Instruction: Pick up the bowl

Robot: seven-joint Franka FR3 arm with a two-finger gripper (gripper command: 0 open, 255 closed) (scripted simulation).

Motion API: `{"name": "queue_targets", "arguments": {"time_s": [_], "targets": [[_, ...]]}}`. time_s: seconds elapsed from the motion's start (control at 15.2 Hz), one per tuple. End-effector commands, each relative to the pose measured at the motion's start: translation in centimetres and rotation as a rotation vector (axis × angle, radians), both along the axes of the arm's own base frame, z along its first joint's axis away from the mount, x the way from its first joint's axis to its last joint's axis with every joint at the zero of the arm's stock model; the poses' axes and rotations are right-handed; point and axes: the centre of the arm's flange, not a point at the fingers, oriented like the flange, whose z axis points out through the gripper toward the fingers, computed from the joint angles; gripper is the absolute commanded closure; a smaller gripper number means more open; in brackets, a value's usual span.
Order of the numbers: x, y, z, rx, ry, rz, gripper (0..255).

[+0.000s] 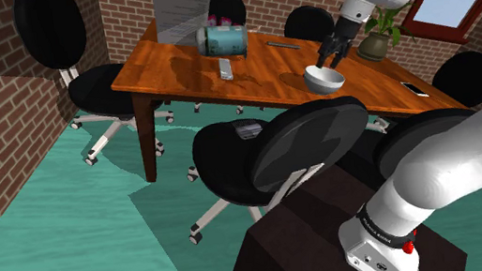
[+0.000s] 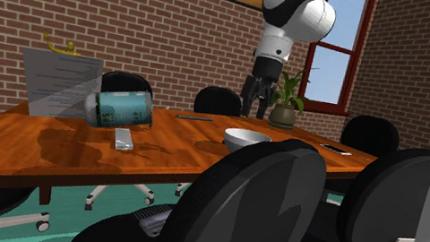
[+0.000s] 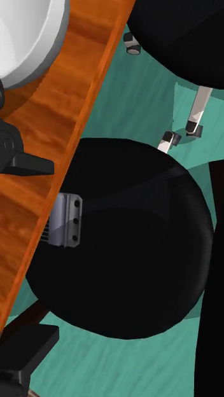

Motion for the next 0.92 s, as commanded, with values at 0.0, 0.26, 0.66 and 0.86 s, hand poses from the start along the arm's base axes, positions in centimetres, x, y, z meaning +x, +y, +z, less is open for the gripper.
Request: {"name": "queue_targets", "arguments": {"time_s": [0.0,0.26,0.66,0.86], "targets": [[0.5,-2.7,-0.9,-0.001,-0.002,0.0,0],[1.8,-7.6,-2.3,0.0,-0.005,-0.001,0],[3.7,-15.0,-4.4,0.001,-0.009,-0.003,0],[4.7,-18.7,-5.4,0.002,-0.011,-0.004,0]]}}
